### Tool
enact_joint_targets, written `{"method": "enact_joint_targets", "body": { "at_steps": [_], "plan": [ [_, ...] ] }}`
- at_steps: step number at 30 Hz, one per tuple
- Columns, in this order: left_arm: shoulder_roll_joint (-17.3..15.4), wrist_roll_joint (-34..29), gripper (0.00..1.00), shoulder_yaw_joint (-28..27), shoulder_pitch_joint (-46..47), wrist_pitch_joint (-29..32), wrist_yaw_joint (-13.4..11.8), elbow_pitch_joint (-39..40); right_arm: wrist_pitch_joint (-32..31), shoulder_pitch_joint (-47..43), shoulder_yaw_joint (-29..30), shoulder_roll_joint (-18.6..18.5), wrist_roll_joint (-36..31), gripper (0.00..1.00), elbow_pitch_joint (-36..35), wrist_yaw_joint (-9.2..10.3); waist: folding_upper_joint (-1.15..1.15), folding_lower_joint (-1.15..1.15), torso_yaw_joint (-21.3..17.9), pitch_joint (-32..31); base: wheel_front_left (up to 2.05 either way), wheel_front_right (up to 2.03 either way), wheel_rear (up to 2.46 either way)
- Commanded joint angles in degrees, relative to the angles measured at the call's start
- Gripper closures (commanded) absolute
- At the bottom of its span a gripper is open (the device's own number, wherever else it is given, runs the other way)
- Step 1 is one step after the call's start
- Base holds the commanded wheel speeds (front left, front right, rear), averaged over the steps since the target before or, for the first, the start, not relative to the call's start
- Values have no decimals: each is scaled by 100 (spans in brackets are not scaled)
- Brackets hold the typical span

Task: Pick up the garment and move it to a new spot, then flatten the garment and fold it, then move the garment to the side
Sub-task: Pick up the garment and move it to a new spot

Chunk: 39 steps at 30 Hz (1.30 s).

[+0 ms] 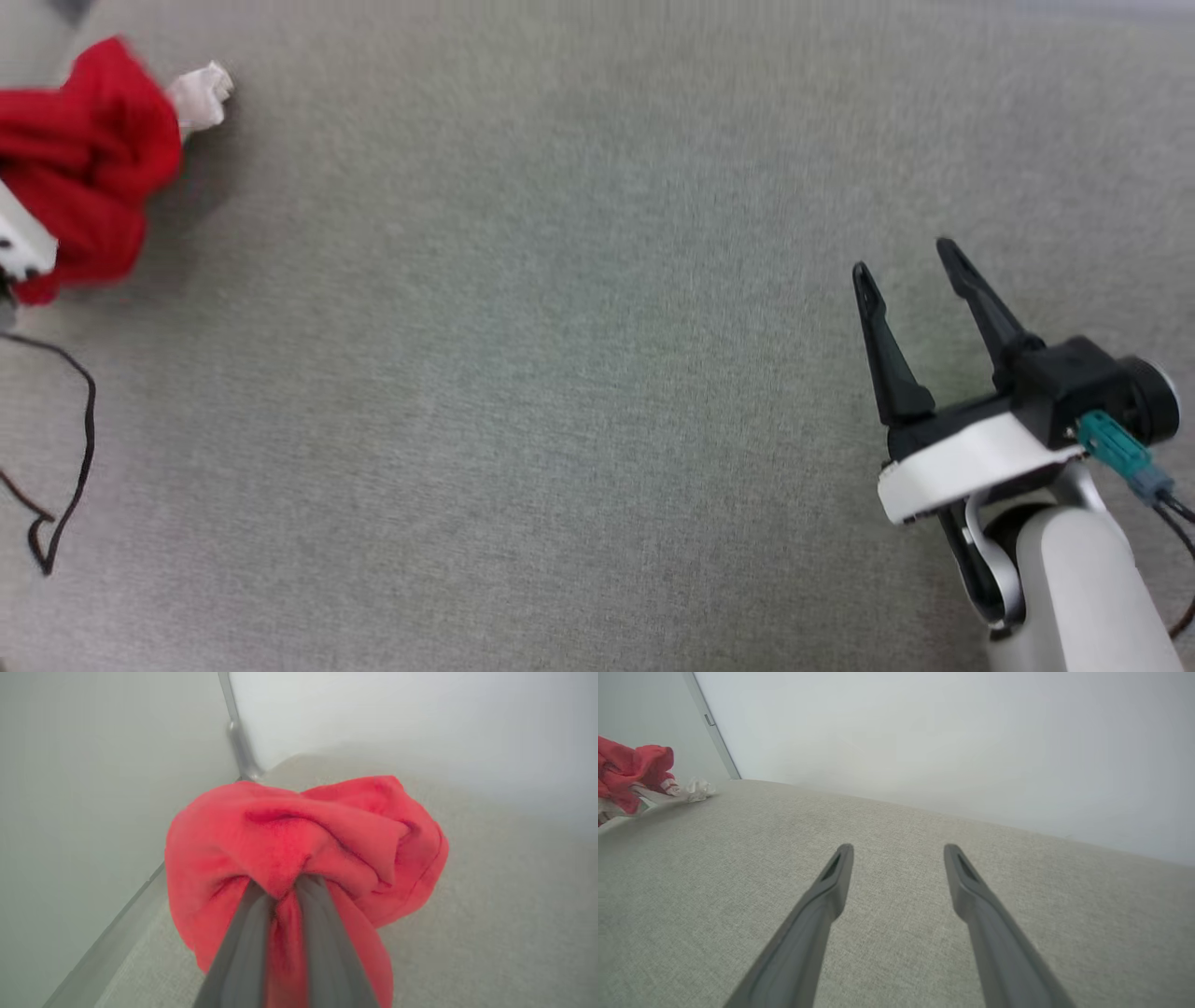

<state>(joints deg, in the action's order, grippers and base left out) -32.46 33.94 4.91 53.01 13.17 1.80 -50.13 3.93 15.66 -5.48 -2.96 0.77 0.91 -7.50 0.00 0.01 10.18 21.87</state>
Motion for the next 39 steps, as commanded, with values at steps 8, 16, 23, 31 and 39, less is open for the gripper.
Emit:
{"method": "enact_joint_targets", "body": {
  "at_steps": [8,16,23,31,39],
  "plan": [
    [271,-395,100,237,307,-1318,-84,168,91,-541,163,13,319,0,130,2,0,-1,-119,-1238,0,0,0],
    [755,-551,100,555,197,-2069,94,393,22,-1061,293,12,497,0,70,2,0,-1,-584,-1983,0,0,0],
    [1492,-446,100,902,-217,-2211,222,877,-143,-1371,415,12,510,0,-111,2,0,-1,-1102,-2275,0,0,0],
    [2455,-346,100,1520,-1177,-2158,297,1654,-272,-1591,572,13,462,0,-365,2,0,-1,-1514,-2233,0,0,0],
    [2900,-324,100,2829,-2444,-1928,467,2092,-294,-1571,684,11,549,0,-519,2,0,-1,-1545,-1853,0,0,0]
  ]
}}
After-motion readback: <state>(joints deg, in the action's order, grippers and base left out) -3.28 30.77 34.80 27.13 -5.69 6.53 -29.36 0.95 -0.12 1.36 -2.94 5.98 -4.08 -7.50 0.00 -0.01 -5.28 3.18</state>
